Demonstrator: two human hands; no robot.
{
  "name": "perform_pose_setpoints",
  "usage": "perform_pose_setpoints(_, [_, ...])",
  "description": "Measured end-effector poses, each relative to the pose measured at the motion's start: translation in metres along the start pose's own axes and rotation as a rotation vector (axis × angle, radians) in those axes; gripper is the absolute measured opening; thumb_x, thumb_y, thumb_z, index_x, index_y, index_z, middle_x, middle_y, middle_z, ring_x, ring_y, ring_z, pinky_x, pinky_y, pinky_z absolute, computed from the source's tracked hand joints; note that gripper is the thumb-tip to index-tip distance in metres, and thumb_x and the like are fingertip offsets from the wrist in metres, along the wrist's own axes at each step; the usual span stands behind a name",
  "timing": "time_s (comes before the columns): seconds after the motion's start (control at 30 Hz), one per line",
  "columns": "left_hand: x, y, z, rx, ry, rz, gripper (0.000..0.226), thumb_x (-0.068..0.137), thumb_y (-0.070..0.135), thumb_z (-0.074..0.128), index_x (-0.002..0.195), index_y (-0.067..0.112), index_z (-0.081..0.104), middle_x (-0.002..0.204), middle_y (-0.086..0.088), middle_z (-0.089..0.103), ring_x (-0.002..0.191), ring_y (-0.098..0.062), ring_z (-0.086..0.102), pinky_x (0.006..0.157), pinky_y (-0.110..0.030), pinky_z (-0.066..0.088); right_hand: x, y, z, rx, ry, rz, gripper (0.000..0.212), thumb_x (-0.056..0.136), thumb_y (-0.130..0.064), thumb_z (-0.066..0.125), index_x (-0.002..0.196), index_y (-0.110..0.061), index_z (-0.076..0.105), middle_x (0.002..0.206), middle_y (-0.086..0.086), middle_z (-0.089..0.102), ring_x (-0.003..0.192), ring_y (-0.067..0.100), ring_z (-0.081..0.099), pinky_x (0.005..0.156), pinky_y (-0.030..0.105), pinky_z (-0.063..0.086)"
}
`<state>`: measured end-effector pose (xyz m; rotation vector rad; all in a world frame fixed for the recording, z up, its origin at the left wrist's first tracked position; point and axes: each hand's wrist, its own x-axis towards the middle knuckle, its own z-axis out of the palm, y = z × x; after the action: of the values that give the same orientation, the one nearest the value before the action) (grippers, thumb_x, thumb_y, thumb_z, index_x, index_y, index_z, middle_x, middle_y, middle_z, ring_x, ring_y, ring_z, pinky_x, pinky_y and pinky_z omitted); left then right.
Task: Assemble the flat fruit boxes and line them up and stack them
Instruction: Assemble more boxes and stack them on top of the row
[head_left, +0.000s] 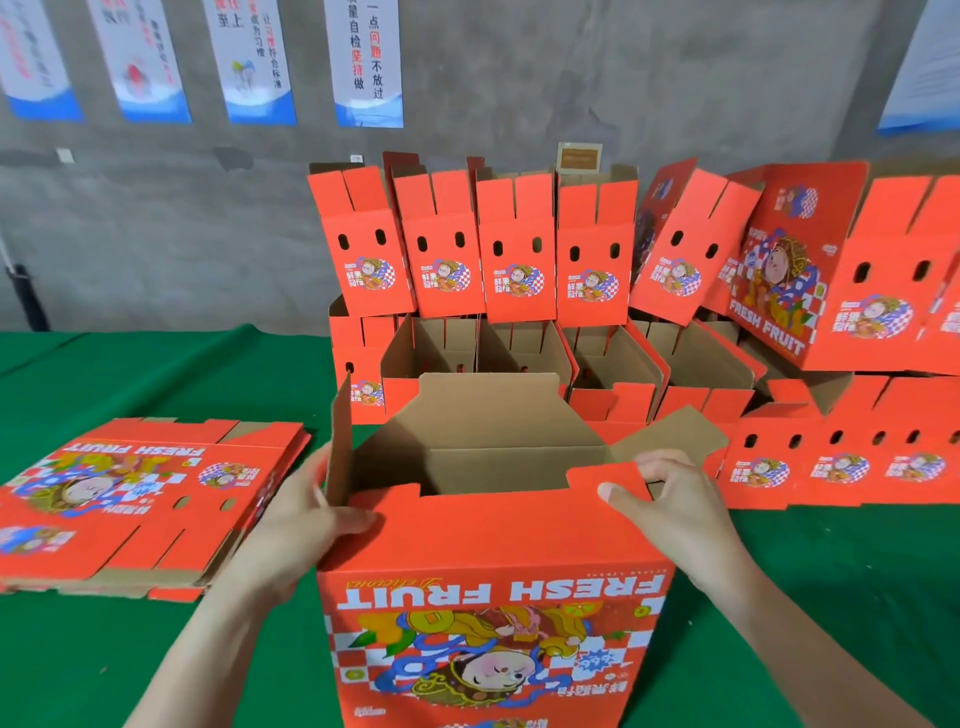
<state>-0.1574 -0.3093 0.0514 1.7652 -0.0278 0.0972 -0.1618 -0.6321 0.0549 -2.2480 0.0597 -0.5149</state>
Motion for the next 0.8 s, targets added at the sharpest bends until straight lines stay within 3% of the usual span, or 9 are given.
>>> perform_pose_setpoints(0.13, [0.004, 0.004, 0.007, 0.053, 0.044, 0.071, 0.079, 0.069, -0.028, 0.06, 0.127, 0.024, 0.052, 0.095, 0.001, 0.073, 0.071, -0.008, 0.068, 0.057, -0.018, 0.052, -0.004, 0.0, 0.003, -0.102, 0.006, -0.045, 0.019, 0.081, -0.034, 0.073, 0.069, -0.026, 0.06, 0.119, -0.003, 0.048, 0.117, 0.013, 0.045, 0.087, 0.024, 0.029])
perform_pose_setpoints(0.17, [0.005, 0.005, 0.008, 0.08, 0.044, 0.075, 0.083, 0.069, -0.027, 0.062, 0.135, 0.021, 0.047, 0.102, -0.004, 0.071, 0.074, -0.013, 0.067, 0.061, -0.02, 0.054, -0.005, 0.0, 0.004, -0.169, 0.019, -0.025, 0.02, 0.082, -0.04, 0.07, 0.078, -0.021, 0.063, 0.132, 0.001, 0.044, 0.128, 0.017, 0.036, 0.097, 0.029, 0.028])
perform_pose_setpoints(0.23, [0.005, 0.004, 0.007, 0.108, 0.026, 0.077, 0.086, 0.07, -0.025, 0.063, 0.142, 0.018, 0.041, 0.105, -0.011, 0.07, 0.079, -0.021, 0.066, 0.065, -0.024, 0.053, -0.009, 0.001, 0.003, -0.384, 0.025, 0.016, 0.04, 0.084, -0.051, 0.061, 0.108, -0.019, 0.062, 0.156, 0.004, 0.013, 0.143, 0.019, 0.001, 0.114, 0.046, 0.009])
perform_pose_setpoints(0.3, [0.006, 0.004, 0.006, 0.143, 0.005, 0.098, 0.089, 0.07, -0.023, 0.064, 0.142, 0.021, 0.04, 0.109, -0.008, 0.069, 0.088, -0.021, 0.067, 0.071, -0.025, 0.053, -0.014, -0.003, 0.001, -0.565, 0.077, -0.07, 0.067, 0.082, -0.052, 0.064, 0.136, -0.019, 0.045, 0.159, 0.009, -0.014, 0.142, 0.026, -0.025, 0.112, 0.056, -0.009])
perform_pose_setpoints(0.4, [0.009, 0.005, 0.009, 0.199, -0.006, 0.125, 0.092, 0.069, -0.022, 0.065, 0.143, 0.025, 0.039, 0.111, 0.007, 0.066, 0.087, -0.01, 0.067, 0.069, -0.021, 0.055, -0.019, -0.019, -0.003, -0.776, 0.104, -0.4, 0.083, 0.065, -0.023, 0.084, 0.137, -0.01, 0.047, 0.158, 0.02, -0.001, 0.143, 0.043, -0.011, 0.106, 0.063, -0.008])
perform_pose_setpoints(0.47, [0.013, 0.004, 0.01, 0.199, -0.029, 0.121, 0.092, 0.069, -0.023, 0.063, 0.142, 0.026, 0.038, 0.112, 0.01, 0.064, 0.088, -0.014, 0.068, 0.074, -0.032, 0.057, -0.013, -0.028, -0.001, -0.821, -0.15, -0.583, 0.081, 0.073, 0.005, 0.064, 0.146, -0.014, 0.034, 0.157, 0.006, -0.019, 0.143, 0.027, -0.025, 0.113, 0.052, -0.016])
perform_pose_setpoints(0.53, [0.017, 0.003, 0.009, 0.212, -0.037, 0.132, 0.093, 0.068, -0.024, 0.062, 0.143, 0.027, 0.038, 0.124, 0.003, 0.061, 0.098, -0.018, 0.066, 0.083, -0.038, 0.056, -0.001, -0.039, 0.0, -0.614, -0.496, -0.509, 0.083, 0.079, 0.012, 0.045, 0.151, -0.023, 0.019, 0.152, -0.016, -0.024, 0.138, 0.002, -0.029, 0.12, 0.036, -0.007])
perform_pose_setpoints(0.67, [0.018, 0.007, 0.008, 0.361, -0.074, 0.265, 0.095, 0.066, -0.018, 0.066, 0.143, 0.031, 0.038, 0.135, 0.009, 0.05, 0.118, -0.009, 0.053, 0.09, -0.005, 0.041, 0.019, -0.035, 0.012, -0.547, -0.596, -0.381, 0.077, 0.092, -0.034, 0.051, 0.153, -0.031, 0.003, 0.153, -0.016, -0.028, 0.139, 0.008, -0.032, 0.118, 0.041, -0.01])
perform_pose_setpoints(0.8, [0.015, 0.009, 0.008, 0.461, -0.106, 0.369, 0.074, 0.071, -0.002, 0.078, 0.124, 0.041, 0.048, 0.139, 0.002, 0.046, 0.132, -0.014, 0.04, 0.113, -0.032, 0.029, 0.02, -0.025, 0.016, -0.645, -0.643, -0.241, 0.087, 0.088, -0.069, 0.035, 0.152, -0.028, -0.008, 0.15, -0.011, -0.037, 0.137, 0.013, -0.036, 0.117, 0.05, -0.01])
